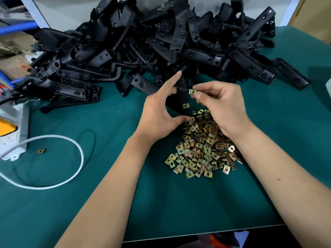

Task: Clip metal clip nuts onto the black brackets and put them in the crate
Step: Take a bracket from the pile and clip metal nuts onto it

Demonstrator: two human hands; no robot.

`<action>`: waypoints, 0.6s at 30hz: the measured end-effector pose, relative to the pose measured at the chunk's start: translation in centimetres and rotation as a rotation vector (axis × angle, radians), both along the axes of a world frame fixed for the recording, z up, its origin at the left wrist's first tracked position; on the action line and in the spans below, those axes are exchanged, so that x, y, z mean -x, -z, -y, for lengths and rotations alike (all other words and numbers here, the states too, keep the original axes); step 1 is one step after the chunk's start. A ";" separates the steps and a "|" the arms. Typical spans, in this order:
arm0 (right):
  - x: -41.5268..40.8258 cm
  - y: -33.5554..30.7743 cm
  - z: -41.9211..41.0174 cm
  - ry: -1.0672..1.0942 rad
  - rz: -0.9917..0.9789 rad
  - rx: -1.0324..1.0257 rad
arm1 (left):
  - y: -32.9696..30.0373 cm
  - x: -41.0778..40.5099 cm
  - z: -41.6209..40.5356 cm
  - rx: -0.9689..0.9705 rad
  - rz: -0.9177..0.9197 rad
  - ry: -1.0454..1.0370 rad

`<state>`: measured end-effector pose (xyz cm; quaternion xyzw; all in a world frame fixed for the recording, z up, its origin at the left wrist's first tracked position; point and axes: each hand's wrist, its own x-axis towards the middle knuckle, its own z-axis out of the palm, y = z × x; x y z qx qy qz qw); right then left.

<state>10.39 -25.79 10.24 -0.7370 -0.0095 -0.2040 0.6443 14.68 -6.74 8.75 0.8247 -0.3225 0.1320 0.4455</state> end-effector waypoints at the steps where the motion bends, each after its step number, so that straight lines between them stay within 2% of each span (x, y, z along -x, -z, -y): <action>1: 0.0 0.0 0.0 -0.001 0.003 0.001 | 0.0 0.0 0.0 -0.005 0.000 0.004; 11: 0.0 0.1 -0.1 0.000 0.022 0.080 | 0.2 0.3 0.4 -0.042 0.007 0.017; 15: -0.2 0.2 0.1 0.068 -0.011 0.122 | 0.2 0.1 0.1 -0.064 0.041 -0.025; 18: -0.1 0.3 0.4 0.138 -0.058 0.259 | 0.4 -0.3 -0.3 -0.080 0.053 -0.097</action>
